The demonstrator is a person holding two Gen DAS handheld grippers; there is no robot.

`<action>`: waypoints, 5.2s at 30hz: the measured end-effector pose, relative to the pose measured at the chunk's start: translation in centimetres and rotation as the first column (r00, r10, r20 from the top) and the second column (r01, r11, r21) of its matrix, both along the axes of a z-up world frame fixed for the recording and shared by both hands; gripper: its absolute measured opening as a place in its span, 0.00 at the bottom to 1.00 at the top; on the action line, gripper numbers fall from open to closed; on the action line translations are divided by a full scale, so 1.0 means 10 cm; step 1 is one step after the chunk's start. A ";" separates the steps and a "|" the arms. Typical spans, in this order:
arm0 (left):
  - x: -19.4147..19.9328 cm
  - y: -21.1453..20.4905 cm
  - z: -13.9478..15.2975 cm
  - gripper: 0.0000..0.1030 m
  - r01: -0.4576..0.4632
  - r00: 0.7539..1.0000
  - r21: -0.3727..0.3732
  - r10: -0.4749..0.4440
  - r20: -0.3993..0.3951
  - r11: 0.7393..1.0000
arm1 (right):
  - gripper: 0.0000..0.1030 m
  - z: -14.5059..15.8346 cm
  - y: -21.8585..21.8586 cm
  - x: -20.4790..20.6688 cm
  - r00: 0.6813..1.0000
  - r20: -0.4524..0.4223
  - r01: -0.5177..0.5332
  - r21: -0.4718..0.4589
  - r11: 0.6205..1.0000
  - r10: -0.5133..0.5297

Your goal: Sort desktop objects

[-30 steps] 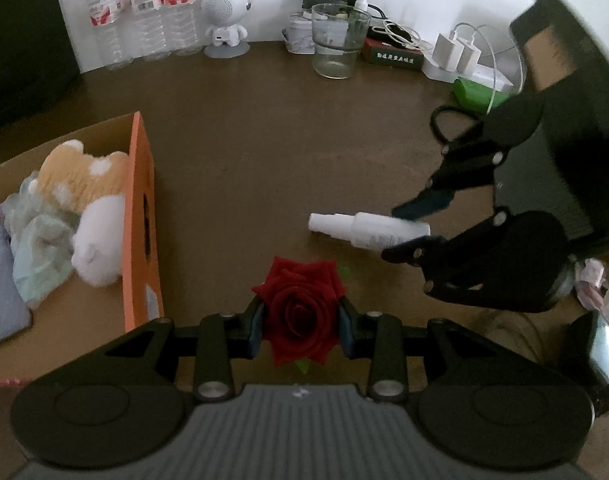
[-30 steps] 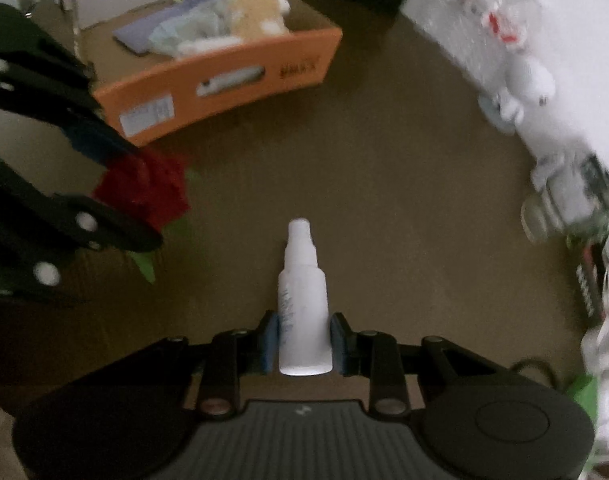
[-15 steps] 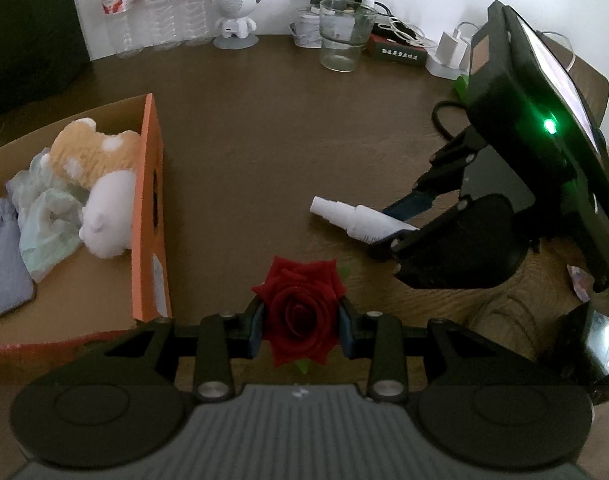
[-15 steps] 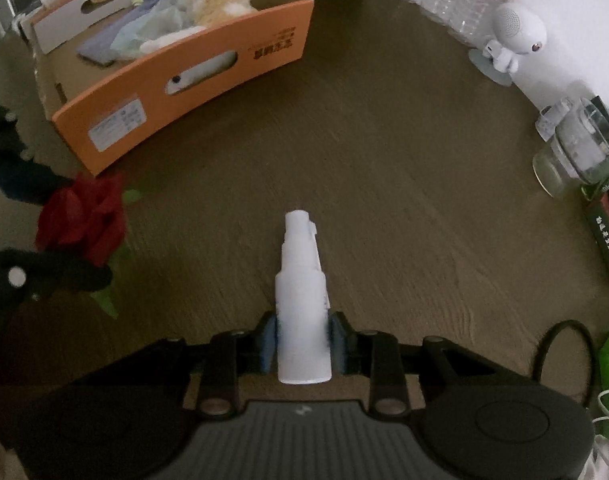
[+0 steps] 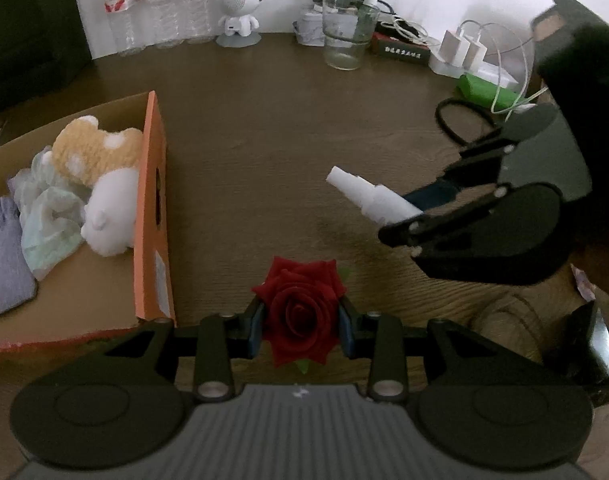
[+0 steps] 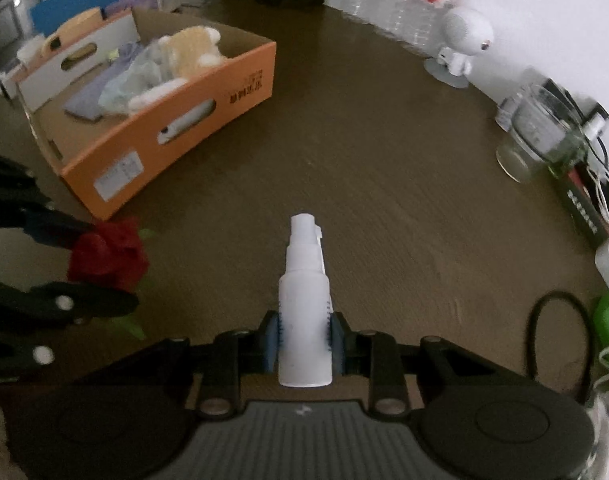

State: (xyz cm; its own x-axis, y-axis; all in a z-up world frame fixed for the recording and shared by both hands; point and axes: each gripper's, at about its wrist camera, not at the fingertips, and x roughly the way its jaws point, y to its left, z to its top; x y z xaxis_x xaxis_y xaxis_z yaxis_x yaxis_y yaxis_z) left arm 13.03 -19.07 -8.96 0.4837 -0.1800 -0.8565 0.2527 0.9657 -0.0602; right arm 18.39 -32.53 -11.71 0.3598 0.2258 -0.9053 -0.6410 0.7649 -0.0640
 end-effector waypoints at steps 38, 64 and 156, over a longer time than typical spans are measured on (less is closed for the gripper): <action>-1.08 1.84 1.01 0.35 -0.193 0.962 -0.127 0.214 0.172 0.973 | 0.25 1.03 1.07 -1.36 0.990 -0.043 0.142 0.371 0.918 -0.136; -0.58 2.82 1.04 0.35 -0.256 0.931 -0.130 0.280 0.235 0.958 | 0.25 1.24 1.94 -0.81 0.996 0.068 0.038 0.322 0.946 -0.063; -0.64 2.84 0.97 1.00 -0.354 0.919 -0.097 0.365 0.151 0.930 | 1.00 1.20 1.98 -1.01 0.962 0.033 0.245 0.336 0.909 -0.272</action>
State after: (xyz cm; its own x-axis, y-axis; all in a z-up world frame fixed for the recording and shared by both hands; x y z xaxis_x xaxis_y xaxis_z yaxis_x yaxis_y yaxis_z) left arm 6.66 9.31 0.77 0.6585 -0.0213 -0.7523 -0.0987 0.9885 -0.1144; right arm 8.30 -12.71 0.31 0.5114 0.3932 -0.7641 -0.4213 0.8897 0.1759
